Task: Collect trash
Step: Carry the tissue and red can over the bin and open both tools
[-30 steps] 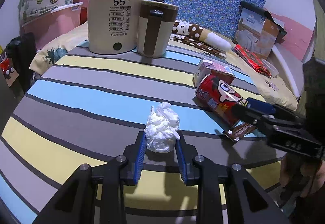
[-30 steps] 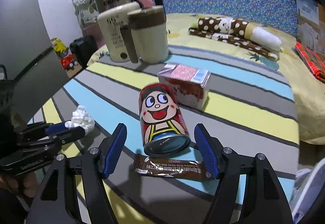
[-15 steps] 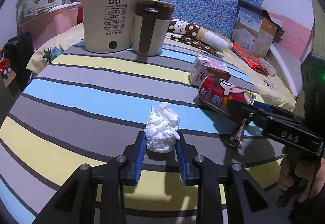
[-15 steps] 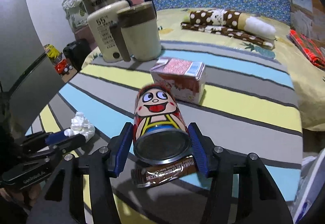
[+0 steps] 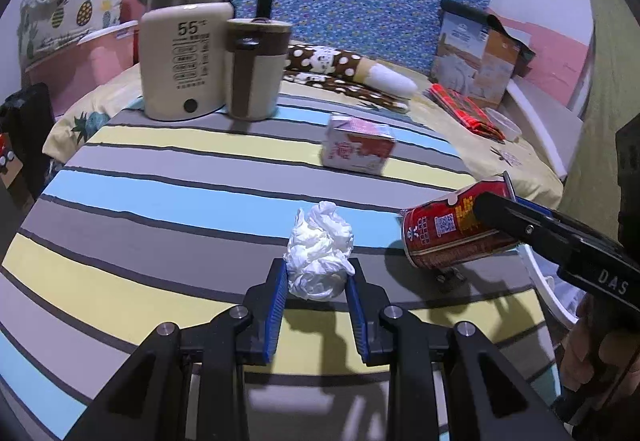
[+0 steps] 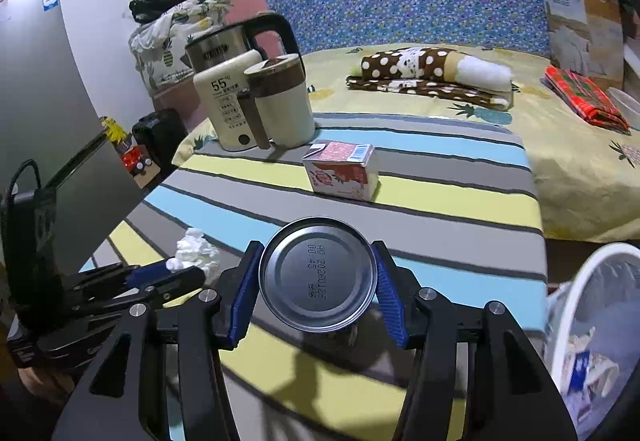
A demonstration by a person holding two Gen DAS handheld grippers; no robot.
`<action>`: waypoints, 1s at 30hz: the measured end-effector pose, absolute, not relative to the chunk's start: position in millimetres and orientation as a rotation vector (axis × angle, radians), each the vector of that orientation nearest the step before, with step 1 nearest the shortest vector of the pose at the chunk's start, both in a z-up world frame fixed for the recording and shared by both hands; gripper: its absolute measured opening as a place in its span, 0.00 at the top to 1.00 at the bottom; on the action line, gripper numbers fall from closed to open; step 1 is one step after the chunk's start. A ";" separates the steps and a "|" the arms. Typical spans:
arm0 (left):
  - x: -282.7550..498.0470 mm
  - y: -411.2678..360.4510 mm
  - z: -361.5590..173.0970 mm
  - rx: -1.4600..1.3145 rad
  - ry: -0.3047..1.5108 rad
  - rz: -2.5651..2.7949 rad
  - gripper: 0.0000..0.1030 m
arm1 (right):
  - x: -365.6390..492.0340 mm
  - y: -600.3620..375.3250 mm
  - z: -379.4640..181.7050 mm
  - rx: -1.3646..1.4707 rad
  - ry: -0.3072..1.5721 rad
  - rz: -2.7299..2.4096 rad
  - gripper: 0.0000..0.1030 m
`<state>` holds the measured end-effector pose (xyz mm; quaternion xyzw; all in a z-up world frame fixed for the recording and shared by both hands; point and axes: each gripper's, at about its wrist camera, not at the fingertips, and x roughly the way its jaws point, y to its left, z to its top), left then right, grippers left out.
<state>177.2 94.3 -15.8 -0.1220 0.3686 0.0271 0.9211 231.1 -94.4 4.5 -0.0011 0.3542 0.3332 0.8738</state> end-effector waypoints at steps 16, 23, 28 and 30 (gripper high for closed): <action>156.3 13.7 2.2 -0.183 0.754 -0.088 0.71 | 197.7 -158.6 11.9 0.096 0.713 0.602 0.47; 154.8 -27.3 1.6 -0.146 0.770 -0.175 0.71 | 192.1 -189.8 10.5 0.123 0.705 0.524 0.47; 158.8 -53.4 3.1 -0.122 0.775 -0.224 0.71 | 191.6 -214.9 9.9 0.146 0.699 0.456 0.47; 161.3 -63.6 3.9 -0.115 0.775 -0.246 0.71 | 192.3 -224.8 9.8 0.157 0.696 0.428 0.47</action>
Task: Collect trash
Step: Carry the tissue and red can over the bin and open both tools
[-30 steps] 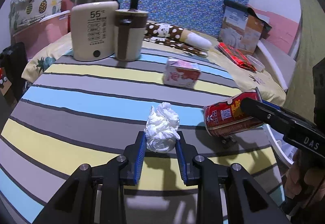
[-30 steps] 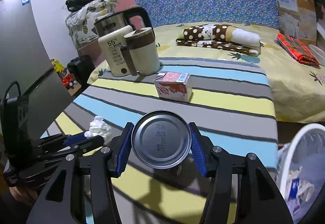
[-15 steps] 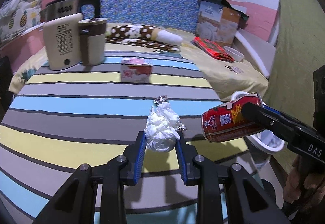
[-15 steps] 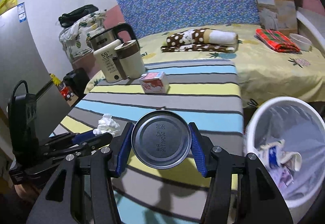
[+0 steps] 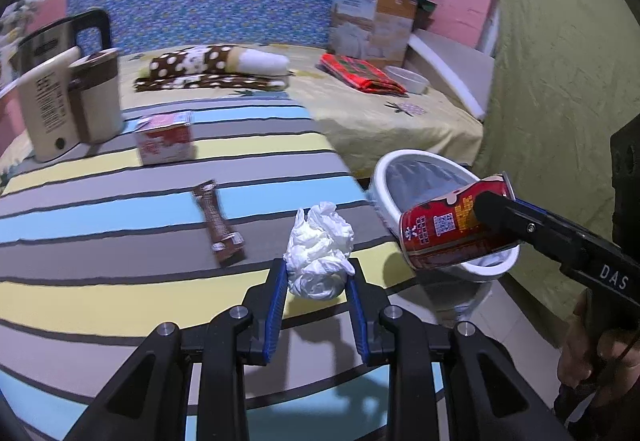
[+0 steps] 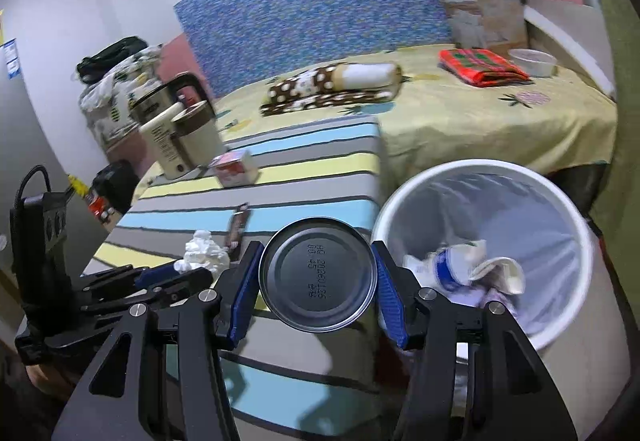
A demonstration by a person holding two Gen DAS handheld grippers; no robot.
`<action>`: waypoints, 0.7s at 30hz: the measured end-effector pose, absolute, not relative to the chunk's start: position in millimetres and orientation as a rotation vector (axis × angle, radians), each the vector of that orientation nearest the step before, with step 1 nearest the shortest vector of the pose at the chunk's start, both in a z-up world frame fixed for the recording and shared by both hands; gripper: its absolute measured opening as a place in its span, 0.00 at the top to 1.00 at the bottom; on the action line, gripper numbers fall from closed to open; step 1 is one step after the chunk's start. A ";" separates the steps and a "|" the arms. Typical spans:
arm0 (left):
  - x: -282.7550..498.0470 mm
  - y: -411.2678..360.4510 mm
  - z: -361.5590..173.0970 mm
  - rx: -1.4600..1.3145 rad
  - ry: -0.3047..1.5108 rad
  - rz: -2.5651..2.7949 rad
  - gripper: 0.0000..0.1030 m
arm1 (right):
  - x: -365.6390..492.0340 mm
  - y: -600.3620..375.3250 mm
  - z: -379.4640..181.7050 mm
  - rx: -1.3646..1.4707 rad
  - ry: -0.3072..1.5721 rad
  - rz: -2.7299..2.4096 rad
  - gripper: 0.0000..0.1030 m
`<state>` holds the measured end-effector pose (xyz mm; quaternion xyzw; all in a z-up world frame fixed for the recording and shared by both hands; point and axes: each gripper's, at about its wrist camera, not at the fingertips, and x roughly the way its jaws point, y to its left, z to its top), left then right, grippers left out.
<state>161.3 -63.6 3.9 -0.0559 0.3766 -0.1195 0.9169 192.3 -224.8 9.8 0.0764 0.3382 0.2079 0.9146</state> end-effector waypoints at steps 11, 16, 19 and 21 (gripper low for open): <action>178.0 -116.3 8.8 -0.080 0.769 -0.350 0.71 | 189.8 -265.6 6.4 0.201 0.678 0.315 0.47; 190.1 -133.8 7.8 -0.075 0.771 -0.384 0.71 | 190.2 -281.0 2.8 0.216 0.677 0.277 0.47; 197.0 -143.5 5.0 -0.071 0.778 -0.401 0.71 | 190.7 -291.5 0.6 0.227 0.678 0.254 0.47; 201.0 -151.1 4.6 -0.068 0.780 -0.415 0.71 | 191.4 -297.3 -0.7 0.233 0.679 0.240 0.47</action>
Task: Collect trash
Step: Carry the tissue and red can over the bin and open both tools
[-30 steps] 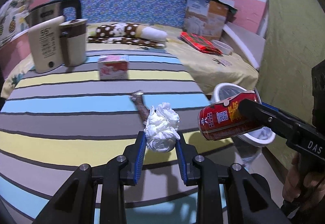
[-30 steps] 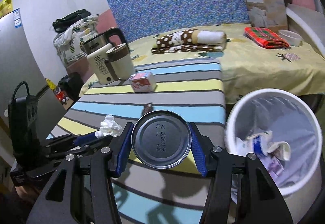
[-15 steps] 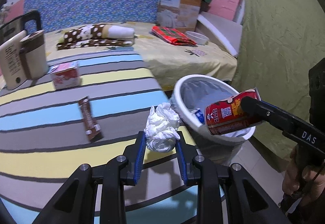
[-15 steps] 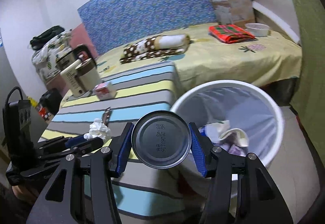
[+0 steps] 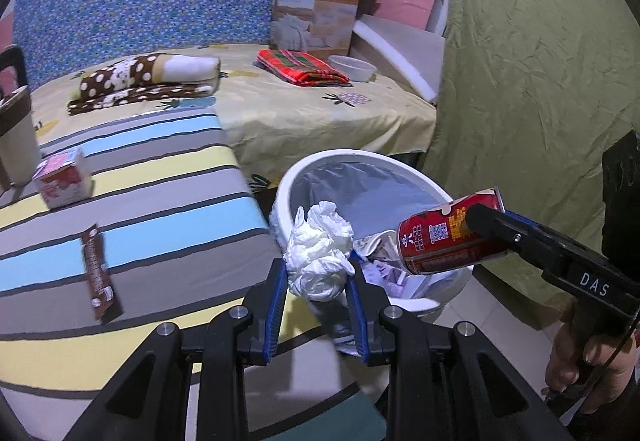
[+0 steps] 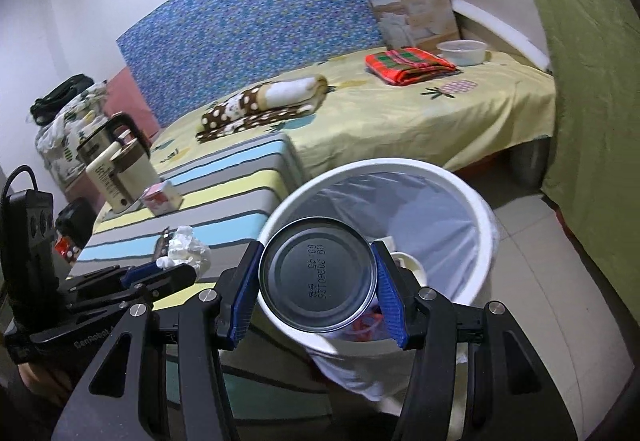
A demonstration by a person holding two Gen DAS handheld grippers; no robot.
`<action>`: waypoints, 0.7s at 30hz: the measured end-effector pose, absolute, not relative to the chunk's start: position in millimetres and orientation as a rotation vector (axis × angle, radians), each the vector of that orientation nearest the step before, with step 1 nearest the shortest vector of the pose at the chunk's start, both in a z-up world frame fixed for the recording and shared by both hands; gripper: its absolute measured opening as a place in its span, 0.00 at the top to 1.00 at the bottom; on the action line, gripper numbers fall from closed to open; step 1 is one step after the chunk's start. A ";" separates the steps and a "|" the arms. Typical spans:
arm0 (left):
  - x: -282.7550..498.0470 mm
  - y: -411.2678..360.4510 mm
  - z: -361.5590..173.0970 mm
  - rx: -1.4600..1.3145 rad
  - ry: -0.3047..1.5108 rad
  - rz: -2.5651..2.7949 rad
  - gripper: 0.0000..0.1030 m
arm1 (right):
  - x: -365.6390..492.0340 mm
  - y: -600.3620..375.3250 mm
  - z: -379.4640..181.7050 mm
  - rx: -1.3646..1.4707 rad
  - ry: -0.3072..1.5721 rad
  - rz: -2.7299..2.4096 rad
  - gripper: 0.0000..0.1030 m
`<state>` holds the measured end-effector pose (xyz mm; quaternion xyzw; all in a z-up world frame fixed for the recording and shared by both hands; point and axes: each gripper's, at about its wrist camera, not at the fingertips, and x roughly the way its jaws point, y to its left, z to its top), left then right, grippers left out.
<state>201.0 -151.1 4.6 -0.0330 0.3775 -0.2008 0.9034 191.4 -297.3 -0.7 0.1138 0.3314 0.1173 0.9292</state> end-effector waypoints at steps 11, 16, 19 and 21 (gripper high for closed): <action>221.7 -182.8 -5.1 -0.048 0.796 -0.475 0.71 | 194.8 -319.9 -9.7 0.251 0.697 0.179 0.47; 229.9 -192.5 -12.9 -0.042 0.810 -0.491 0.71 | 198.3 -325.6 -14.6 0.254 0.711 0.161 0.47; 235.9 -195.9 -17.9 -0.041 0.814 -0.491 0.71 | 199.8 -327.6 -17.3 0.250 0.718 0.151 0.47; 236.7 -198.8 -20.6 -0.040 0.815 -0.494 0.71 | 200.6 -328.2 -19.1 0.242 0.725 0.143 0.47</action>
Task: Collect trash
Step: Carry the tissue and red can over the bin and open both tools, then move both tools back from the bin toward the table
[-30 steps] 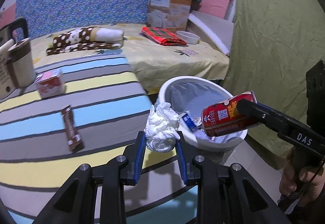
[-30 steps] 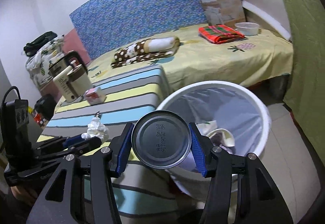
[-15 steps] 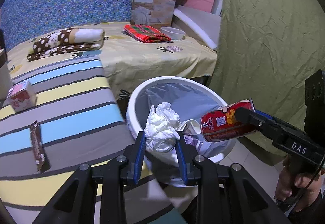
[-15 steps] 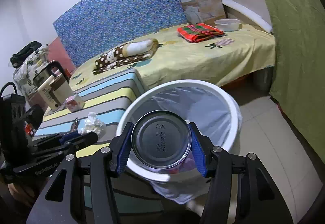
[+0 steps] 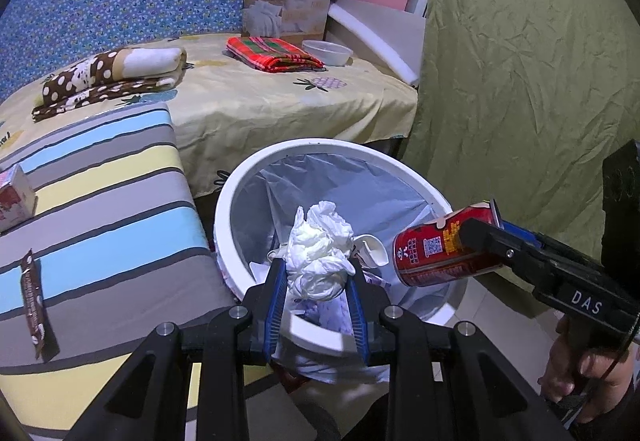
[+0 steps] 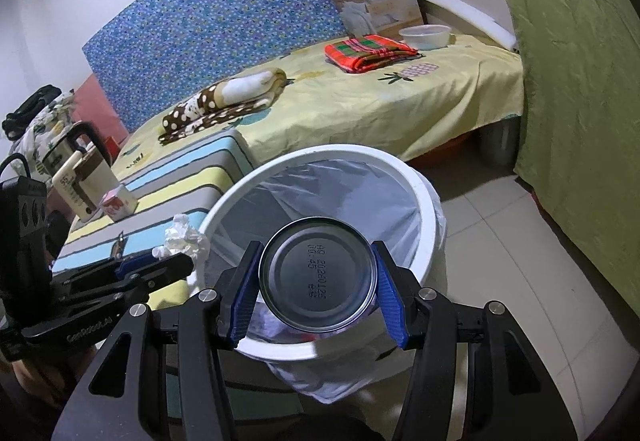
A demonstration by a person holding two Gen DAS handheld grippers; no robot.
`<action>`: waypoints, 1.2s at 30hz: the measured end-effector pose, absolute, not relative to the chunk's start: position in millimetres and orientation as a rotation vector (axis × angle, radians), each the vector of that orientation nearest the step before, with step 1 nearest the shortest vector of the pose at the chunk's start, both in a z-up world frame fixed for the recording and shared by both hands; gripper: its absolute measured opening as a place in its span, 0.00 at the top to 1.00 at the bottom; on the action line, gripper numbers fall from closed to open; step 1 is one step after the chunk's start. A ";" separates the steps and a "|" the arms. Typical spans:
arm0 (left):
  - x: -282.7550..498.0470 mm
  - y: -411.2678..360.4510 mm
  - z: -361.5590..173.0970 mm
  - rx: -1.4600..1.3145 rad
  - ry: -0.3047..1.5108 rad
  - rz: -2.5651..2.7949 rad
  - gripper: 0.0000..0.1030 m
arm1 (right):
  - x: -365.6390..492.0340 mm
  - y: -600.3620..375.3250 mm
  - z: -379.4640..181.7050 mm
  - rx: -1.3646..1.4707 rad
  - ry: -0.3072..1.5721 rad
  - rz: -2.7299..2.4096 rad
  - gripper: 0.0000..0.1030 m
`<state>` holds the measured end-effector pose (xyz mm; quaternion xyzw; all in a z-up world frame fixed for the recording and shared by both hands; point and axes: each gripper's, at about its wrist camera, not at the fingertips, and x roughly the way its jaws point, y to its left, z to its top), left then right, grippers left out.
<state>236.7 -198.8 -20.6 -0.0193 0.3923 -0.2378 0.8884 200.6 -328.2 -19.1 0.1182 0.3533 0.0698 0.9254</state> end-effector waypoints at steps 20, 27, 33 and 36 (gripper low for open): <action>246.0 -207.3 -31.3 -0.045 0.838 -0.534 0.55 | 203.5 -338.7 -24.3 0.228 0.745 0.072 0.45; 232.9 -193.7 -19.3 -0.056 0.804 -0.514 0.55 | 197.3 -329.8 -13.0 0.221 0.714 0.093 0.45; 214.9 -166.8 -10.5 -0.068 0.775 -0.451 0.55 | 190.6 -308.9 -5.6 0.218 0.689 0.166 0.45; 205.3 -150.6 -8.7 -0.070 0.767 -0.408 0.55 | 188.8 -295.9 -4.0 0.214 0.688 0.209 0.45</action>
